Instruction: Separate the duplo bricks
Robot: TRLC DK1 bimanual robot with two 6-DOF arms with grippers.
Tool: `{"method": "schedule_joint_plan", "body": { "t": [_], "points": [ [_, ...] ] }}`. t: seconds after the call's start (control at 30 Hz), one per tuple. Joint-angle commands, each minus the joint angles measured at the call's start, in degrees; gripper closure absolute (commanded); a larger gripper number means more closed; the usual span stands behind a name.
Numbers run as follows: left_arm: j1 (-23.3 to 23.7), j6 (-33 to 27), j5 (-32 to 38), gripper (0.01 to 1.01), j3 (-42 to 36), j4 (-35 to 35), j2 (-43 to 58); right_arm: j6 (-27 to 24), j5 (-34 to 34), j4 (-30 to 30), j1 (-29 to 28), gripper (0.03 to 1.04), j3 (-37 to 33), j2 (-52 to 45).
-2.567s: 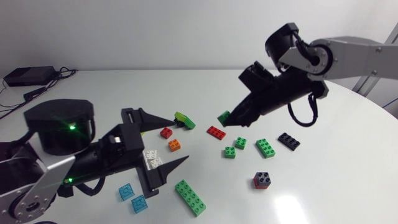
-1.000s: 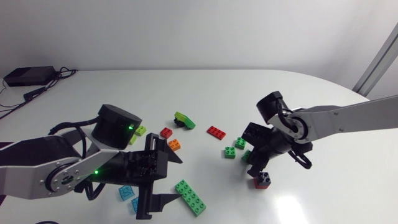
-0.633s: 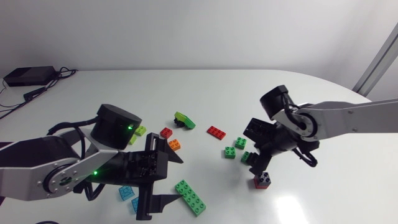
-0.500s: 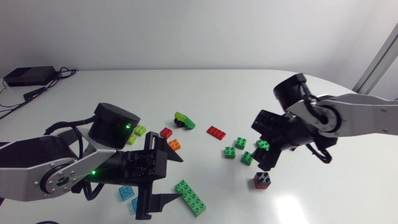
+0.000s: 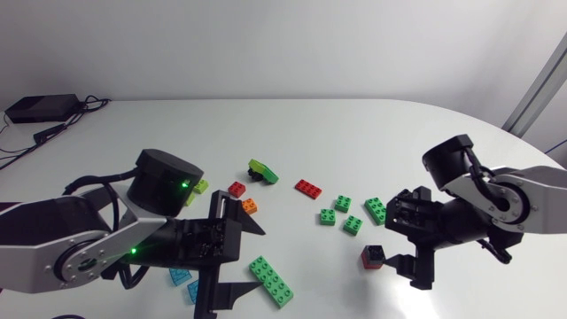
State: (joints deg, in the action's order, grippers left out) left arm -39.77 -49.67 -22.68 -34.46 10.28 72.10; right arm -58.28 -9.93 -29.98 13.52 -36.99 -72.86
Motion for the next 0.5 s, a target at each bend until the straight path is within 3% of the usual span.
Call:
{"method": "schedule_joint_plan", "body": {
  "t": [0.0, 0.27, 0.47],
  "points": [
    [-0.4, 0.19, -0.09, 0.098, 0.97, 0.26, -0.82, -3.51, -0.61, 1.5, 1.16, 0.14, 1.75, -2.11],
    [-0.4, 0.19, -0.09, 0.098, 1.41, 0.26, -1.43, -4.12, -0.52, 4.4, 3.18, 0.16, 1.31, -6.42],
    [-0.49, 0.19, -0.09, 0.098, 0.97, 0.18, -0.9, -5.97, -0.7, 4.14, 3.18, 0.37, 1.75, -6.59]
  ]
}}
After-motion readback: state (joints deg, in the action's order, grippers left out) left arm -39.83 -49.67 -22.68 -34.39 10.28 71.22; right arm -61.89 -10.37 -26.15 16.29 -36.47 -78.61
